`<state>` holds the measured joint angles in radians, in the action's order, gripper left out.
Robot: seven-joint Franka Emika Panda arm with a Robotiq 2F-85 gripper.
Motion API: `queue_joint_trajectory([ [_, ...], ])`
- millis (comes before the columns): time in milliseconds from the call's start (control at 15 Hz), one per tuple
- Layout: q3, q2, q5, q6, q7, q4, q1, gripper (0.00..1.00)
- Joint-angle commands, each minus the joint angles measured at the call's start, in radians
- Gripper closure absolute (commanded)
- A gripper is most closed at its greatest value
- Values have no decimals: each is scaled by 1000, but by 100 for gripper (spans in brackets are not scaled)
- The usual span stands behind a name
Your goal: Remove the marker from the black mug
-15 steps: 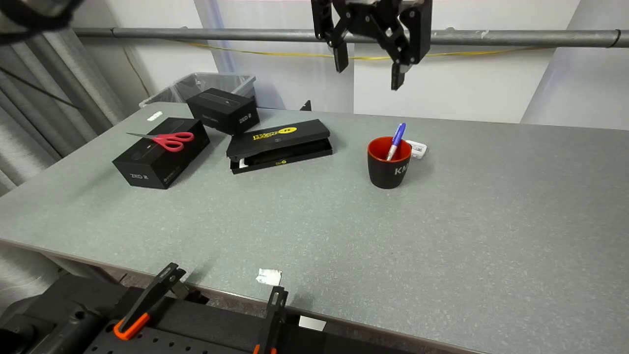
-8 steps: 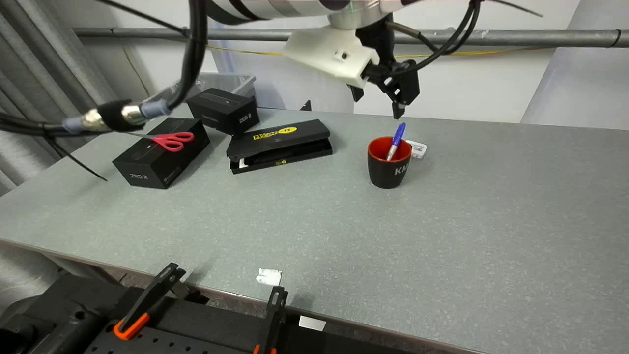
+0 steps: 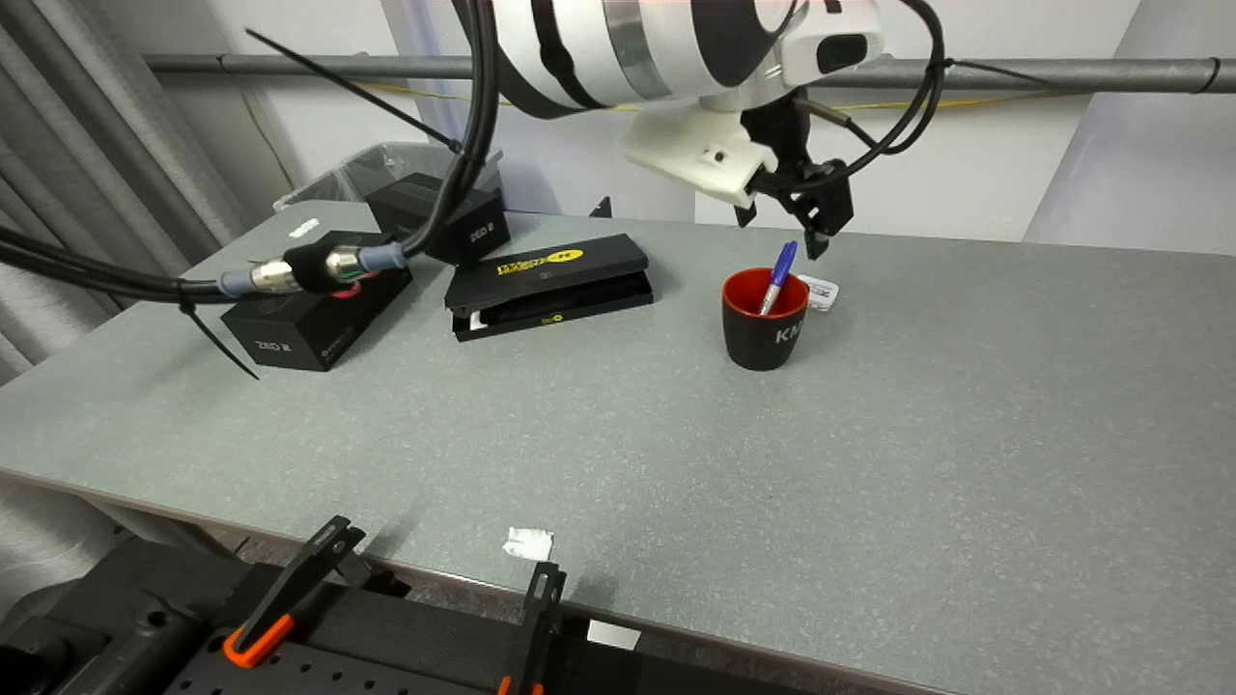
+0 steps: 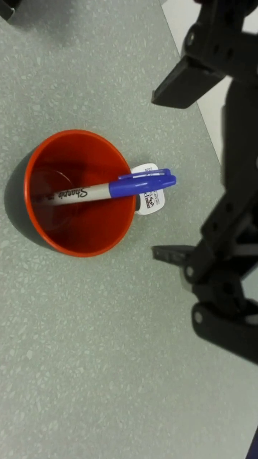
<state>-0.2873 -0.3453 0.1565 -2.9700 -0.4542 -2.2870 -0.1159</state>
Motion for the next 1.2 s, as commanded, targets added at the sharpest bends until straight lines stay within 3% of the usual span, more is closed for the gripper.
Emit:
queue_joint_trajectory([
  [0, -47, -92, -66, 6, -2, 91, 61, 0],
  [267, -57, -146, -117, 21, 7, 139, 79, 0],
  [333, -58, -156, -125, 22, 9, 146, 82, 7],
  [400, -56, -161, -134, 16, 15, 148, 79, 26],
  [933, -57, -145, -162, -2, 34, 134, 69, 89],
  [1067, -59, -142, -164, 0, 33, 134, 67, 100],
  [1133, -61, -134, -165, 0, 37, 133, 63, 98],
])
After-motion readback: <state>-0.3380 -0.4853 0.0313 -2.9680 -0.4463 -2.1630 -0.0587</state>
